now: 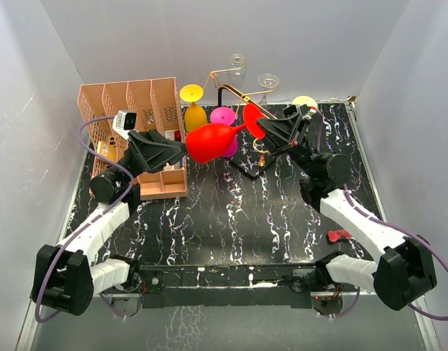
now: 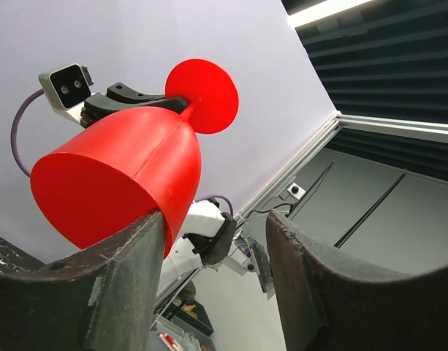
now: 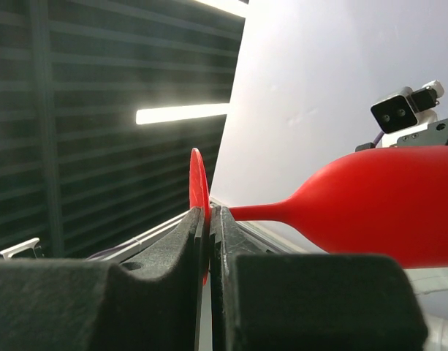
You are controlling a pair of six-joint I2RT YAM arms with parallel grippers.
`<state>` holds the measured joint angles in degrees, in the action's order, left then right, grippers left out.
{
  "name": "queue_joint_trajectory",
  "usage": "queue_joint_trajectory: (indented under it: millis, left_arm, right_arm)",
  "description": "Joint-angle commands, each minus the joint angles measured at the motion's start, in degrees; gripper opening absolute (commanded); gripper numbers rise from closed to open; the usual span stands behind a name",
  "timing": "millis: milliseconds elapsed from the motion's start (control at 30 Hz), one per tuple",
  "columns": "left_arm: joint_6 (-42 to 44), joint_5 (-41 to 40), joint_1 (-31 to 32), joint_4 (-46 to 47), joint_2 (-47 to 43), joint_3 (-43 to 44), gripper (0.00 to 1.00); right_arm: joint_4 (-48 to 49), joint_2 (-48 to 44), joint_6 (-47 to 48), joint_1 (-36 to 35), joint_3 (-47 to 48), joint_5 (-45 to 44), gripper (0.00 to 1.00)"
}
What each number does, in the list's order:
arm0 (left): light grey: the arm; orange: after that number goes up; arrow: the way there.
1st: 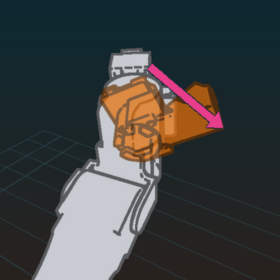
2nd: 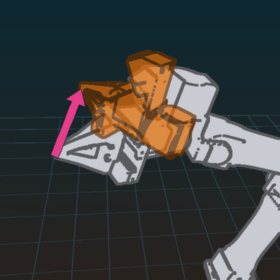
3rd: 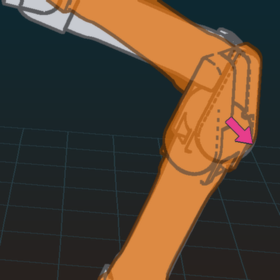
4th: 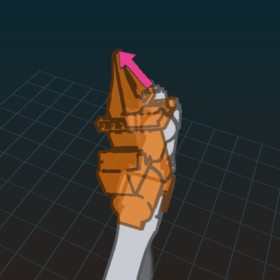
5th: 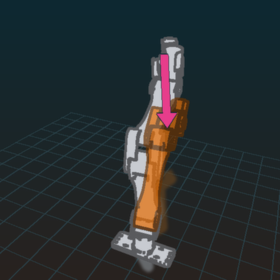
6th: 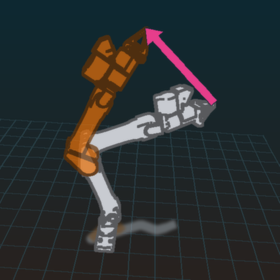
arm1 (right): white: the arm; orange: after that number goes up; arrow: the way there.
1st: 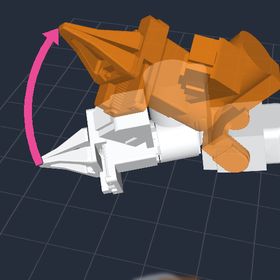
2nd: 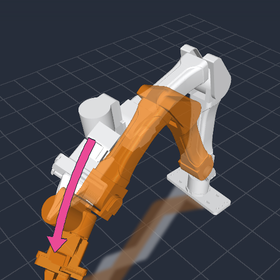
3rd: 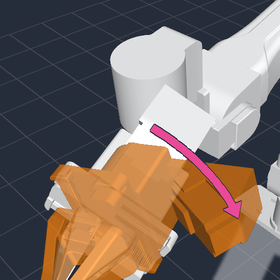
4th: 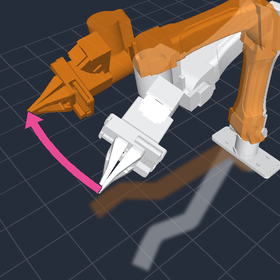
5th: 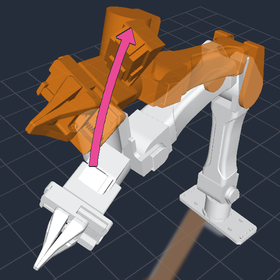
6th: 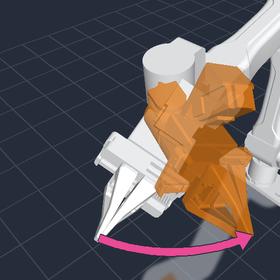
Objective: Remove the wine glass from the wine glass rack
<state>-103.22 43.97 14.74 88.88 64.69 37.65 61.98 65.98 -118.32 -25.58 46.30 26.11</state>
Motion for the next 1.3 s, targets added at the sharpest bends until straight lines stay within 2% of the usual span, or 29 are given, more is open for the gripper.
queue_joint_trajectory:
  millis: [0,133,333,700,800,1033,1133,1267]
  left_arm:
    - [-0.89,-0.82,0.68,6.4,0.24,1.95,0.51]
    - [-0.9,-0.93,1.4,6.43,0.77,2.44,0.46]
    - [-0.67,-1.38,2.06,6.22,1.1,2.64,0.32]
    - [-0.45,-1.23,3.72,5.67,2.98,3.14,0.25]
    - [-0.33,-1.09,3.82,5.23,3.1,3.25,0.2]
    - [0.42,-0.62,3.82,3.33,2.48,3.27,0.0]
    - [1.26,-0.39,3.81,2.06,1.71,3.15,0.0]
    - [3.29,0.27,3.85,-1.16,-0.05,2.88,0.0]
  right_arm:
    - [3.88,0.03,-0.77,0.1,-0.15,0.13,0.08]
    - [4.24,0.81,-0.77,0.17,-0.16,0.41,0.08]
    - [4.43,1.16,-0.64,0.16,-1.31,0.6,0.1]
    - [3.77,2.03,0.92,0.1,-2.35,1.9,0.12]
    - [3.79,2.01,1.43,0.18,-2.67,1.92,0.14]
    - [0.08,0.52,4.97,0.11,-4.03,0.57,0.24]
    - [-2.85,-1.18,8.06,0.21,-5.34,-0.29,0.32]
    - [-10.51,-4.74,14.88,0.4,-7.5,-2.01,0.48]
